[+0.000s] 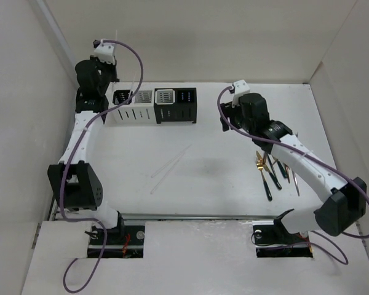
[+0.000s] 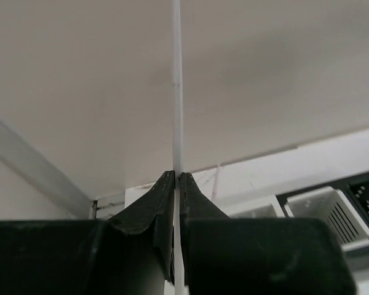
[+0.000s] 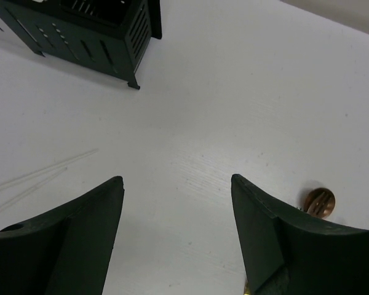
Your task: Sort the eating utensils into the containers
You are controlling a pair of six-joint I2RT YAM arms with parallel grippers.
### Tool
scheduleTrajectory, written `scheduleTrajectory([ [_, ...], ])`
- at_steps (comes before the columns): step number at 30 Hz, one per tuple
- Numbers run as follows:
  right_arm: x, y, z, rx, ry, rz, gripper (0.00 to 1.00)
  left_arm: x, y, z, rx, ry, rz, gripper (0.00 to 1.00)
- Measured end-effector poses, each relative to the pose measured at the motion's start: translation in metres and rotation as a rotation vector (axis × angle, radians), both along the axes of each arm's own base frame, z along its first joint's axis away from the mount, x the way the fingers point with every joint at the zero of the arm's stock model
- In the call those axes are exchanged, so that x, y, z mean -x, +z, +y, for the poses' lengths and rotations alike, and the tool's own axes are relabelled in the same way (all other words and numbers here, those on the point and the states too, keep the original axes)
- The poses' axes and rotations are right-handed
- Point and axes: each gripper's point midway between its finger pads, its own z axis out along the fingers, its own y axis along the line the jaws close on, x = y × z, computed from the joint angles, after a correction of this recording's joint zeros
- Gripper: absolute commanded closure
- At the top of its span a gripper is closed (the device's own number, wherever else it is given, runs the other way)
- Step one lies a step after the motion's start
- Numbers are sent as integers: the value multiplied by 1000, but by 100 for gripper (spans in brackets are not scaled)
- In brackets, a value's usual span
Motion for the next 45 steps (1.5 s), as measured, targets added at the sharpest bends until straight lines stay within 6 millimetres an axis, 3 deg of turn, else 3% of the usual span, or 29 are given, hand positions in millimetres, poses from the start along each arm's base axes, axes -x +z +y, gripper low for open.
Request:
scheduleTrajectory([
  [3, -18, 4, 12, 18, 27, -8, 25, -25, -17, 19, 56, 14, -53, 100],
  [8, -47, 13, 30, 30, 51, -35, 25, -53, -66, 11, 124, -47, -31, 100],
  [15, -72, 16, 48, 30, 76, -46, 25, -64, -102, 5, 146, -90, -33, 100],
  [24, -75, 12, 48, 34, 87, -24, 22, -60, -161, 11, 120, -82, 31, 100],
  [26, -75, 11, 47, 30, 86, -19, 22, -59, -171, 13, 111, -77, 44, 88],
  [27, -75, 11, 46, 28, 85, -17, 20, -59, -174, 13, 104, -74, 49, 60],
  [28, -75, 10, 45, 28, 81, -12, 19, -59, -177, 14, 94, -72, 52, 45],
  [31, -73, 4, 43, 30, 79, 2, 15, -58, -181, 18, 90, -64, 67, 9],
  [32, -71, 0, 42, 33, 80, 11, 7, -57, -184, 20, 89, -61, 81, 0],
  [34, -67, -5, 41, 36, 82, 25, 1, -55, -189, 25, 88, -49, 115, 0],
  [36, -64, -7, 40, 36, 82, 32, 1, -50, -191, 32, 75, -33, 149, 0],
  [38, -62, -7, 37, 25, 73, 35, 1, -43, -182, 38, 45, -16, 155, 0],
  [42, -57, -5, 28, -13, 39, 52, 1, -13, -132, 40, -58, -4, 130, 1],
  [45, -47, -16, 15, -31, 1, 89, 3, 26, -96, 17, -173, -47, 85, 6],
])
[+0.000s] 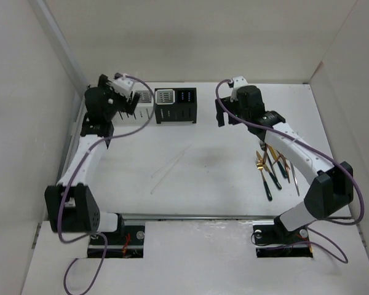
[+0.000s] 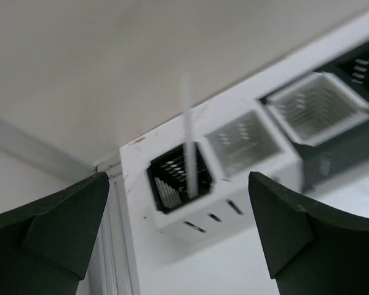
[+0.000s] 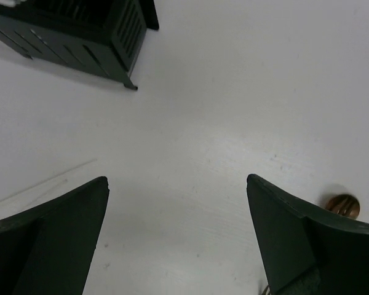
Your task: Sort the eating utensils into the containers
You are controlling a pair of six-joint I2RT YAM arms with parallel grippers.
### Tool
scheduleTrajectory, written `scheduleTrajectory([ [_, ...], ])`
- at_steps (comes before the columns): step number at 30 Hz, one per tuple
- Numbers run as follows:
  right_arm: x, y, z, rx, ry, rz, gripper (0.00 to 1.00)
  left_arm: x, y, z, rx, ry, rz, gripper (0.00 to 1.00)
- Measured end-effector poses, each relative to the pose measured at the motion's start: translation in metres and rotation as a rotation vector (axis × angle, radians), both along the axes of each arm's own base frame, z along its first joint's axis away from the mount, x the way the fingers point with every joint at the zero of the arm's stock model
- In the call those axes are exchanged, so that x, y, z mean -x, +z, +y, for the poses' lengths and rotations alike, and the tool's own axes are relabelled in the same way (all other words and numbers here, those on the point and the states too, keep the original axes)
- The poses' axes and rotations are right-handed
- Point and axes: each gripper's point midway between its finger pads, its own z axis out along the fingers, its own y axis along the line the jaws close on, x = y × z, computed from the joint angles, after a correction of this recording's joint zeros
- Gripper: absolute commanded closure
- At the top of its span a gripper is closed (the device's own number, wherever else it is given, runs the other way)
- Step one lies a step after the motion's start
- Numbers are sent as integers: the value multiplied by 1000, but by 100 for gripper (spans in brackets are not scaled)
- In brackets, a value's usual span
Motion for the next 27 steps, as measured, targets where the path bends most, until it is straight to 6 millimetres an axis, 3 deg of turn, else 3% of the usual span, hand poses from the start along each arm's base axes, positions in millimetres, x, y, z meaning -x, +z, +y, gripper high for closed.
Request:
scheduleTrajectory([
  [3, 22, -23, -17, -2, -34, 58, 4, 53, -6, -53, -100, -156, 29, 13],
  [4, 34, -32, -22, -1, -42, 84, 5, 72, -18, -73, -124, -224, 65, 27],
  [7, 68, -51, -38, -8, -65, 133, 5, 119, -77, -116, -163, -394, 233, 56],
  [8, 80, -56, -43, -14, -74, 144, 5, 131, -101, -124, -170, -428, 306, 58],
  [11, 108, -59, -56, -48, -99, 143, 5, 167, -168, -130, -187, -488, 531, 44],
  [14, 127, -58, -65, -89, -121, 128, 5, 194, -207, -132, -221, -531, 674, 40],
  [22, 147, -61, -77, -146, -181, 120, 5, 211, -243, -146, -321, -629, 807, 47],
  [25, 151, -62, -82, -151, -207, 116, 5, 204, -266, -146, -330, -605, 907, 47],
  [27, 155, -62, -86, -150, -220, 115, 5, 189, -263, -151, -325, -583, 887, 47],
])
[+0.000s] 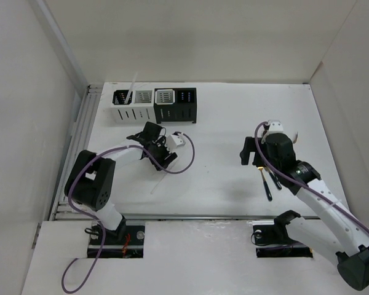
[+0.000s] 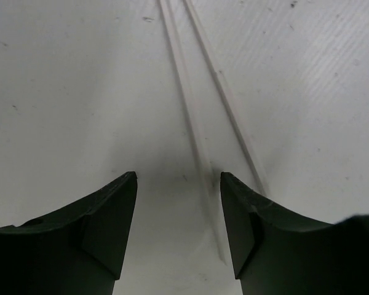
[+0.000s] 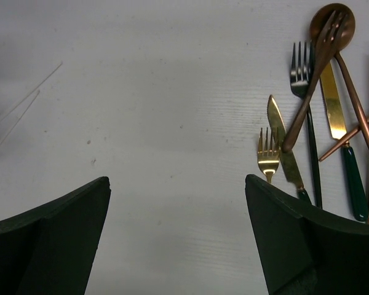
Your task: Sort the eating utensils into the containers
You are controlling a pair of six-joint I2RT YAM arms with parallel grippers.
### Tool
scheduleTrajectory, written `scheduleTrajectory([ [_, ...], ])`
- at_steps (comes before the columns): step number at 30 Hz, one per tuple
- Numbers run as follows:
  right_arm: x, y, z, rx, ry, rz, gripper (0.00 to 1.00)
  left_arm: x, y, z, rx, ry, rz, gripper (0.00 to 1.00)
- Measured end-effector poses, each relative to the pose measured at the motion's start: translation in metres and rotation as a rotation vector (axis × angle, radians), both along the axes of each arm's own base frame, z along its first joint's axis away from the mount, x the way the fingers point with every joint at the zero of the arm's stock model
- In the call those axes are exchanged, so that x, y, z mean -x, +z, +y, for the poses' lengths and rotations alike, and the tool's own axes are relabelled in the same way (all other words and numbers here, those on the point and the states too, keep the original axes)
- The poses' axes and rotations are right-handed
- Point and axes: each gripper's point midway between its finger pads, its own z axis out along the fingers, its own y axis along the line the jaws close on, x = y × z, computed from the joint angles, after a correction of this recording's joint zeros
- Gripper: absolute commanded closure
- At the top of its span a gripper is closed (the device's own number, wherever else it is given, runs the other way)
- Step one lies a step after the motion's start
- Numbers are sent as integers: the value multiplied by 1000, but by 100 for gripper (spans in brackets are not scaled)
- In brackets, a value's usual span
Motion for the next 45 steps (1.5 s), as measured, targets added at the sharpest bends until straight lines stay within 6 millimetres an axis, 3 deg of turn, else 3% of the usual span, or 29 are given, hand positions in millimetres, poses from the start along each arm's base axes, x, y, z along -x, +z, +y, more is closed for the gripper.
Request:
scheduleTrajectory([
  [6, 6, 7, -7, -5, -28, -20, 5, -11, -3, -2, -18, 31, -8, 49],
  [10, 7, 6, -12, 8, -44, -18, 5, -14, -2, -10, -23, 11, -19, 42],
  [12, 8, 4, -14, 17, -49, -11, 5, -12, -2, -15, -35, 1, -27, 50],
  [13, 9, 4, -14, 20, -52, -8, 5, -11, -2, -17, -42, -1, -31, 56],
  [14, 9, 3, -15, 22, -54, -7, 5, -10, -2, -19, -50, -3, -31, 69],
  [16, 9, 3, -16, 25, -56, -6, 5, -10, -3, -24, -66, -7, -34, 77],
  [18, 9, 3, -16, 27, -60, -7, 5, -12, -3, -29, -76, -4, -42, 96],
  [19, 9, 3, -17, 28, -62, -7, 5, -13, -3, -30, -79, -3, -46, 100],
  [28, 8, 8, -19, 36, -73, -13, 5, -25, 0, -21, -94, 76, -34, 100],
  [31, 5, 12, -18, 42, -71, -18, 6, -34, 14, -16, -92, 111, -14, 100],
  [33, 0, 14, -17, 54, -65, -17, 6, -48, 39, -22, -55, 115, -43, 100],
  [35, -6, 15, -14, 64, -57, -17, 6, -67, 79, -35, 9, 109, -111, 100],
  [39, -20, 18, -8, 84, -42, -22, 6, -107, 195, -54, 214, 129, -333, 100],
  [42, -32, 24, -1, 88, -25, -41, 6, -129, 276, -34, 367, 225, -520, 100],
  [45, -47, 32, 8, 91, 2, -65, 8, -155, 336, 14, 463, 365, -723, 100],
])
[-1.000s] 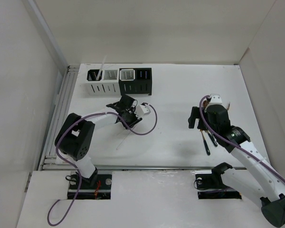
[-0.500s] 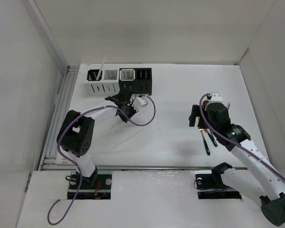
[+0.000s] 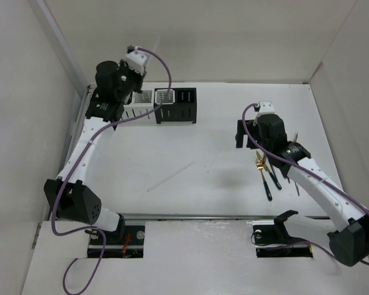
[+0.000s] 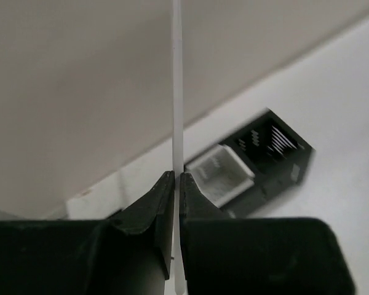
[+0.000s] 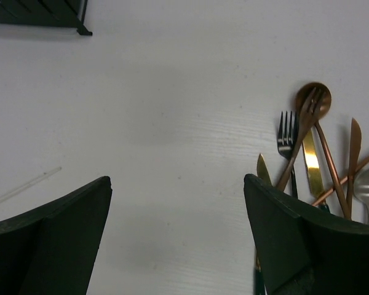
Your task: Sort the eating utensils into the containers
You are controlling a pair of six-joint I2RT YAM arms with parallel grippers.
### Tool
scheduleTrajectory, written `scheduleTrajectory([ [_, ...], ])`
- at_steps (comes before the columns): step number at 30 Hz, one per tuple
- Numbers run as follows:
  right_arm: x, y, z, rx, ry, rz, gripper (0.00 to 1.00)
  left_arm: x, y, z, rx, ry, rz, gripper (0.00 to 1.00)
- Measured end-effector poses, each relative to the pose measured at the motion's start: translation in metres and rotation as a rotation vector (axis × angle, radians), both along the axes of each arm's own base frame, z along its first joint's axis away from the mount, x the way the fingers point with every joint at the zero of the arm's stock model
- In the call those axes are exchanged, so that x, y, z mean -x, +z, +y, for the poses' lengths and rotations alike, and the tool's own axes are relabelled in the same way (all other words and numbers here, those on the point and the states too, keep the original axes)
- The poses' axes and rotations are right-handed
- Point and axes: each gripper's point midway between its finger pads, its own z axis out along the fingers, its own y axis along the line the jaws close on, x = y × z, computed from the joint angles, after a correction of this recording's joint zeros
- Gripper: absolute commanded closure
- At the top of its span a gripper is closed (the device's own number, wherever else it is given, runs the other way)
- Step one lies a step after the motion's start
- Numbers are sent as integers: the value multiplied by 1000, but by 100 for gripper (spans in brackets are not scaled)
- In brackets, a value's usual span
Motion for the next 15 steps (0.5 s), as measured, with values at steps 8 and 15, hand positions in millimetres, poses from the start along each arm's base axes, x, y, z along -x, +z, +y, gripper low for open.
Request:
scheduleTrajectory([
  [8, -53, 17, 36, 6, 111, -85, 8, -78, 3, 97, 125, 276, -188, 100],
  [15, -114, 44, 73, -1, 174, -167, 8, -121, -63, 131, 151, 338, -124, 100],
])
